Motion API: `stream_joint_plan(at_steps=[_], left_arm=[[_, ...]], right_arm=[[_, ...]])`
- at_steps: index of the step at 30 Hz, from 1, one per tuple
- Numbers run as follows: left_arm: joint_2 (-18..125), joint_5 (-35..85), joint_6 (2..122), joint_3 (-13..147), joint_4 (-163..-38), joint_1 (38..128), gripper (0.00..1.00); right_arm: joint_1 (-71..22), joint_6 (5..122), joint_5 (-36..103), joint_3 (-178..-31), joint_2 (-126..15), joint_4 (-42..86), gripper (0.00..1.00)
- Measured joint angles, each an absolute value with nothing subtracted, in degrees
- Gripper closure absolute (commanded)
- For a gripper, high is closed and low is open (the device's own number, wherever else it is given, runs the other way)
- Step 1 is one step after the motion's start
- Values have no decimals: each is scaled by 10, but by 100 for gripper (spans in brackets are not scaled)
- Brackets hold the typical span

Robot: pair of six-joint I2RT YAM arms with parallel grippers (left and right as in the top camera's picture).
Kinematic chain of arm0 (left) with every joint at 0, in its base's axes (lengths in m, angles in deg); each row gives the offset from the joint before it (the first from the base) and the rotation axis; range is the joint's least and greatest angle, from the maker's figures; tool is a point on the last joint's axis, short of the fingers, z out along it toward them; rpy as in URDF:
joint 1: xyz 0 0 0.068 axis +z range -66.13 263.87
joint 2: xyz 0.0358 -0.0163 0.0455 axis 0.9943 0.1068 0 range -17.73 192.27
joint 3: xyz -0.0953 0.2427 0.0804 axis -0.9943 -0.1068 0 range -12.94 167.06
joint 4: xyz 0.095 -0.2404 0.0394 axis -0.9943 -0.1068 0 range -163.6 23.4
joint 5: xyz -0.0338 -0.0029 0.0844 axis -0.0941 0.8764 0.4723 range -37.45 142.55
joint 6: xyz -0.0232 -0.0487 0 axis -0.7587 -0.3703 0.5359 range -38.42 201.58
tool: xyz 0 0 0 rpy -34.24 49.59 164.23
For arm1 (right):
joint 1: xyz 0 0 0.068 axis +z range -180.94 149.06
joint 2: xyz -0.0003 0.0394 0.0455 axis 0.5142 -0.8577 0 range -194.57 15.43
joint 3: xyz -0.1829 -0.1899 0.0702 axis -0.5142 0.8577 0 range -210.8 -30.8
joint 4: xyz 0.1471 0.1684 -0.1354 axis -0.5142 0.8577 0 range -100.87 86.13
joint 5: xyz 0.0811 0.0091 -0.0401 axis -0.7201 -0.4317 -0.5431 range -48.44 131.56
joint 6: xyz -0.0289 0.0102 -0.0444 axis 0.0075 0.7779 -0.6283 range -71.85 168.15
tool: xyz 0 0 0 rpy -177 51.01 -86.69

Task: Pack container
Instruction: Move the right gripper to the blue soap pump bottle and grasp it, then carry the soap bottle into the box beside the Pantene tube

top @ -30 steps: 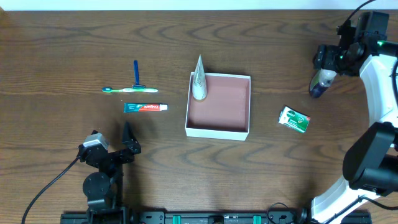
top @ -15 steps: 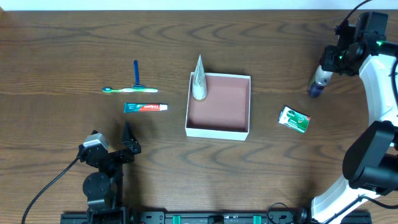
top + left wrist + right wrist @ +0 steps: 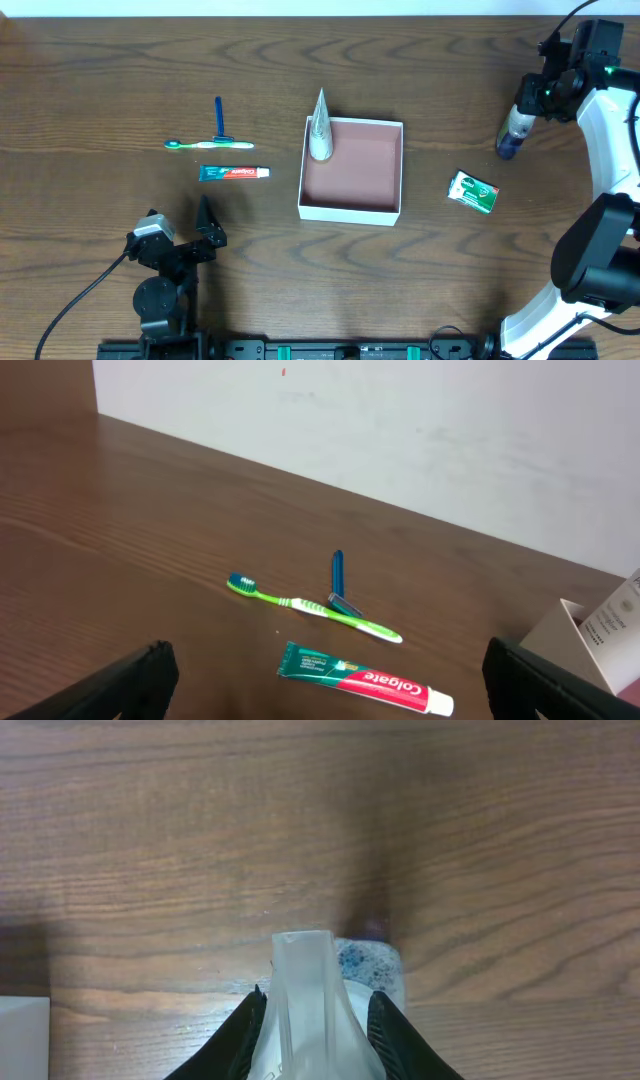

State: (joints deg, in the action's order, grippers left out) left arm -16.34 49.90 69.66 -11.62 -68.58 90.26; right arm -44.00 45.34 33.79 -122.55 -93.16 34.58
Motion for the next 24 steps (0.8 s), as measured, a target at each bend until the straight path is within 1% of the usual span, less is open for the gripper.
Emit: stream_joint_plan(at_steps=[7, 11, 18, 20, 24], left_arm=[[-163, 499, 697, -116, -686, 903, 2], [-163, 499, 697, -116, -686, 903, 2], [-163, 499, 697, -116, -686, 903, 2], [-163, 499, 697, -116, -686, 903, 2], [-163, 499, 697, -116, -686, 903, 2]], right_arm=[[-437, 453, 309, -1225, -930, 345, 99], [-418, 453, 281, -1225, -905, 346, 99], [-342, 479, 253, -1227, -772, 345, 99], [-302, 494, 246, -1230, -733, 342, 99], [-245, 529, 239, -1236, -698, 326, 99]])
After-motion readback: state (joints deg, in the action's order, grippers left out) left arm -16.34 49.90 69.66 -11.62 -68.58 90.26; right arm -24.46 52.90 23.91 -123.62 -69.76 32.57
